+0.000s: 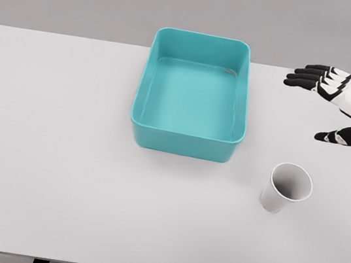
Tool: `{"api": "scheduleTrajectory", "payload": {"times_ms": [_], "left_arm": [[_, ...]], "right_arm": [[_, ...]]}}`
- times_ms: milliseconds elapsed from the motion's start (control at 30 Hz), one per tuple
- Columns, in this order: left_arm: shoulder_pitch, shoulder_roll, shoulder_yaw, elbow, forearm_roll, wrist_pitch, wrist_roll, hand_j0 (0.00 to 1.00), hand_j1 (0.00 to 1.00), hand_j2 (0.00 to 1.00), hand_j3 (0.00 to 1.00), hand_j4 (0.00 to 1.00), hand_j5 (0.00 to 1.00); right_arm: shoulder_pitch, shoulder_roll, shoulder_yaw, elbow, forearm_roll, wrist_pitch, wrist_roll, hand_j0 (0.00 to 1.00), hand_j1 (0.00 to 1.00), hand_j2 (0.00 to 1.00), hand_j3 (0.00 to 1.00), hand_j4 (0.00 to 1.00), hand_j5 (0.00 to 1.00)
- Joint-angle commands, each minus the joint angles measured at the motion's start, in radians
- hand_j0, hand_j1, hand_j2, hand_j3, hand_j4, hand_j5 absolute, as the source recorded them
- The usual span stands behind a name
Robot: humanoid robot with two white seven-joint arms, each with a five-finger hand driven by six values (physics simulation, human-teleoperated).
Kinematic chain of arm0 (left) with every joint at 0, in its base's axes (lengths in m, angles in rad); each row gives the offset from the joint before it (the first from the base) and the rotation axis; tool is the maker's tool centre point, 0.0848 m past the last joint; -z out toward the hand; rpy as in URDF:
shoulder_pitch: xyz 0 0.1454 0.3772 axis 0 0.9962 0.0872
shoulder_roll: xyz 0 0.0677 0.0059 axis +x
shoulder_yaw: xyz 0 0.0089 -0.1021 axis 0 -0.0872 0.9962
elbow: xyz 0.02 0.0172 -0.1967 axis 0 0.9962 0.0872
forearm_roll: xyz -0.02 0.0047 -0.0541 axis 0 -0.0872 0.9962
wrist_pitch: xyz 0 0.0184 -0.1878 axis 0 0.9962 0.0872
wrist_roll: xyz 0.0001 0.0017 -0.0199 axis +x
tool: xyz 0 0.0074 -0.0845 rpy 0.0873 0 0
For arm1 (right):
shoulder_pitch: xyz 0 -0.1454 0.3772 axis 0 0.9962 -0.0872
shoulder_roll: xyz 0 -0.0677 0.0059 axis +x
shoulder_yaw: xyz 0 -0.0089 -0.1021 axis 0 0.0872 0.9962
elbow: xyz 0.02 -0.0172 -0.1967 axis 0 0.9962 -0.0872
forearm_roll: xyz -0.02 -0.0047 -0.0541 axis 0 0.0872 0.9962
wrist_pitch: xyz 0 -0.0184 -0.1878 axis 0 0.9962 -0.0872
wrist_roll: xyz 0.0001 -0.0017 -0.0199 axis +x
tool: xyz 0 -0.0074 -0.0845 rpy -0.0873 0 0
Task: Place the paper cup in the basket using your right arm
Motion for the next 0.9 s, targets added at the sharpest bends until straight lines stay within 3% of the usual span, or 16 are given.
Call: {"api": "scheduleTrajectory", "payload": {"times_ms": [0,233,333,367,400,500,567,633,733,800,867], "left_arm": [[0.000,0.000,0.000,0.000,0.000,0.000,0.000,1.00,1.00,1.00,1.00,1.00,1.00],[0.000,0.000,0.000,0.000,0.000,0.000,0.000,1.00,1.00,1.00,1.00,1.00,1.00],[0.000,0.000,0.000,0.000,0.000,0.000,0.000,1.00,1.00,1.00,1.00,1.00,1.00],[0.000,0.000,0.000,0.000,0.000,0.000,0.000,1.00,1.00,1.00,1.00,1.00,1.00],[-0.002,0.000,0.001,0.000,0.000,0.000,0.000,1.00,1.00,1.00,1.00,1.00,1.00],[0.000,0.000,0.000,0.000,0.000,0.000,0.000,1.00,1.00,1.00,1.00,1.00,1.00],[0.000,0.000,0.001,0.000,0.000,0.000,0.000,1.00,1.00,1.00,1.00,1.00,1.00],[0.000,0.000,0.000,0.000,0.000,-0.001,0.000,1.00,1.00,1.00,1.00,1.00,1.00],[0.000,0.000,0.000,0.000,0.000,-0.001,0.000,1.00,1.00,1.00,1.00,1.00,1.00],[-0.002,0.000,0.000,0.000,0.000,-0.001,0.000,1.00,1.00,1.00,1.00,1.00,1.00],[0.000,0.000,0.000,0.000,0.000,0.000,0.000,1.00,1.00,1.00,1.00,1.00,1.00]], "right_arm": [[0.000,0.004,-0.002,0.000,-0.005,0.001,0.004,1.00,1.00,1.00,1.00,1.00,1.00],[0.023,-0.005,-0.041,-0.003,-0.044,0.001,0.019,1.00,1.00,1.00,1.00,1.00,1.00],[0.032,-0.031,-0.045,0.001,-0.299,0.001,0.183,1.00,1.00,1.00,1.00,1.00,1.00],[0.032,-0.036,-0.045,0.001,-0.324,0.001,0.200,1.00,1.00,1.00,1.00,1.00,1.00],[0.040,-0.082,-0.044,0.003,-0.469,0.001,0.269,1.00,1.00,1.00,1.00,1.00,1.00],[0.095,-0.128,-0.042,0.021,-0.565,0.001,0.318,1.00,1.00,1.00,1.00,1.00,1.00],[0.107,-0.127,-0.042,0.038,-0.652,0.001,0.431,1.00,1.00,1.00,1.00,1.00,1.00],[0.109,-0.127,-0.042,0.041,-0.698,0.001,0.484,1.00,1.00,1.00,1.00,1.00,1.00],[0.144,-0.127,-0.042,0.055,-0.703,0.001,0.491,1.00,1.00,1.00,1.00,1.00,1.00],[0.166,-0.117,-0.041,0.127,-0.664,0.001,0.498,1.00,1.00,1.00,1.00,1.00,1.00],[0.167,-0.110,-0.042,0.141,-0.674,0.001,0.498,1.00,1.00,1.00,1.00,1.00,1.00]]}}
